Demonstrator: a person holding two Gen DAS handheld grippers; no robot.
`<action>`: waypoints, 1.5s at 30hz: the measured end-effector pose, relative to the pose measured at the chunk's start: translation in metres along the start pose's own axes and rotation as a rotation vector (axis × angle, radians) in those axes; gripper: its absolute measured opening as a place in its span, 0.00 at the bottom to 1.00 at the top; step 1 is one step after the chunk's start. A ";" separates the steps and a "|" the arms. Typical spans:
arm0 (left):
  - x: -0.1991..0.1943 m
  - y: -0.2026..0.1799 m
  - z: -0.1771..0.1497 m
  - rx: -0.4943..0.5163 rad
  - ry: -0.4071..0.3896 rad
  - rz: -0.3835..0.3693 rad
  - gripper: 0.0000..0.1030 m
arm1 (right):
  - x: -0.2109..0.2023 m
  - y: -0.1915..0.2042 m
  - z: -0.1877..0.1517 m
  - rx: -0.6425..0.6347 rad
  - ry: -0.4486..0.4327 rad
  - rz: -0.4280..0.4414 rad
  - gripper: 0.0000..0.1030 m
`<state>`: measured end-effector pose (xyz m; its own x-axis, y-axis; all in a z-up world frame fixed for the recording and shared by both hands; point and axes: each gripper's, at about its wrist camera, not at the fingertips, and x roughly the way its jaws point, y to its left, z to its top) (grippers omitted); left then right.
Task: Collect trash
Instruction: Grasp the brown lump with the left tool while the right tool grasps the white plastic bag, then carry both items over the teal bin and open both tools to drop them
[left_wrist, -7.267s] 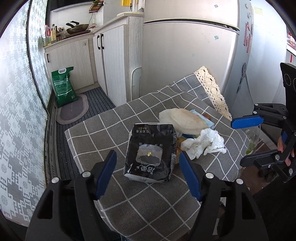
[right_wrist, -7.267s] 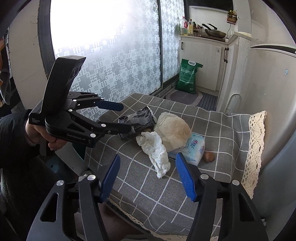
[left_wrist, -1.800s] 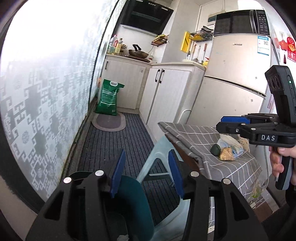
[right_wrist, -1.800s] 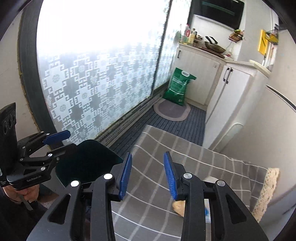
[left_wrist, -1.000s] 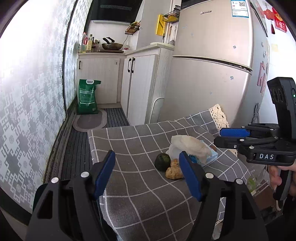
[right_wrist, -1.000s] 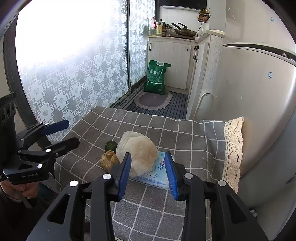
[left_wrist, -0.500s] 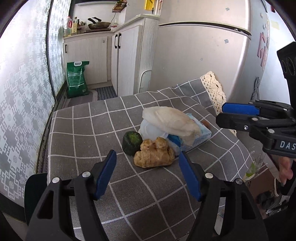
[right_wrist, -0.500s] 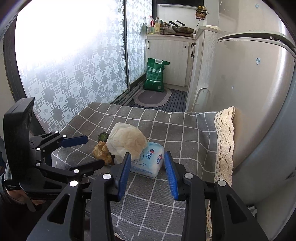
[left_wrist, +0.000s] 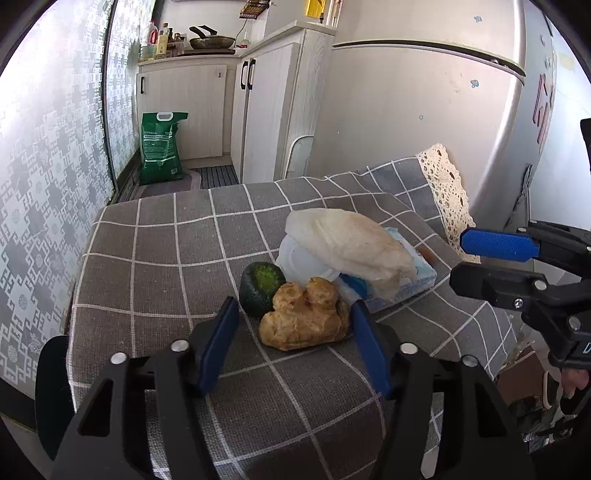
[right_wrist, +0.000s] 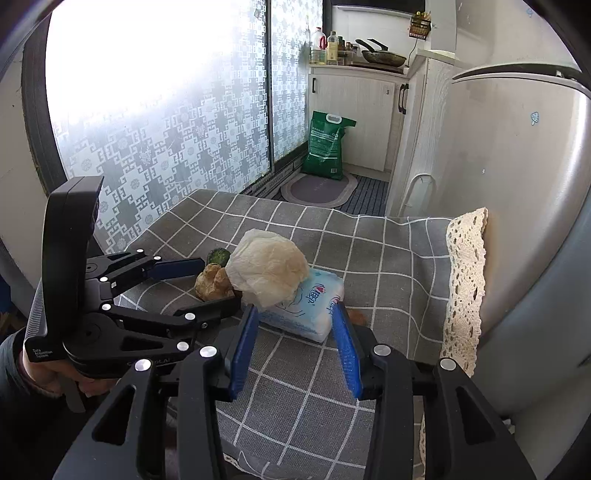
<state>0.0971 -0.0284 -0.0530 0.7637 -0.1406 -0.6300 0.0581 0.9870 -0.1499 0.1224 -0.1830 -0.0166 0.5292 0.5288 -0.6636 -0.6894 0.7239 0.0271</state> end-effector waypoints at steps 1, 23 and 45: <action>0.000 0.001 0.000 0.000 -0.006 0.017 0.49 | 0.000 0.001 0.001 -0.003 -0.001 0.008 0.41; -0.035 0.034 0.000 -0.049 -0.086 -0.014 0.46 | 0.028 0.025 0.016 -0.035 0.032 -0.037 0.41; -0.075 0.083 -0.010 -0.060 -0.145 0.002 0.46 | 0.041 0.038 0.039 -0.011 0.035 -0.159 0.07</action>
<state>0.0378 0.0636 -0.0256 0.8489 -0.1220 -0.5142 0.0213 0.9801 -0.1974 0.1374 -0.1169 -0.0133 0.6146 0.3921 -0.6845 -0.6040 0.7920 -0.0886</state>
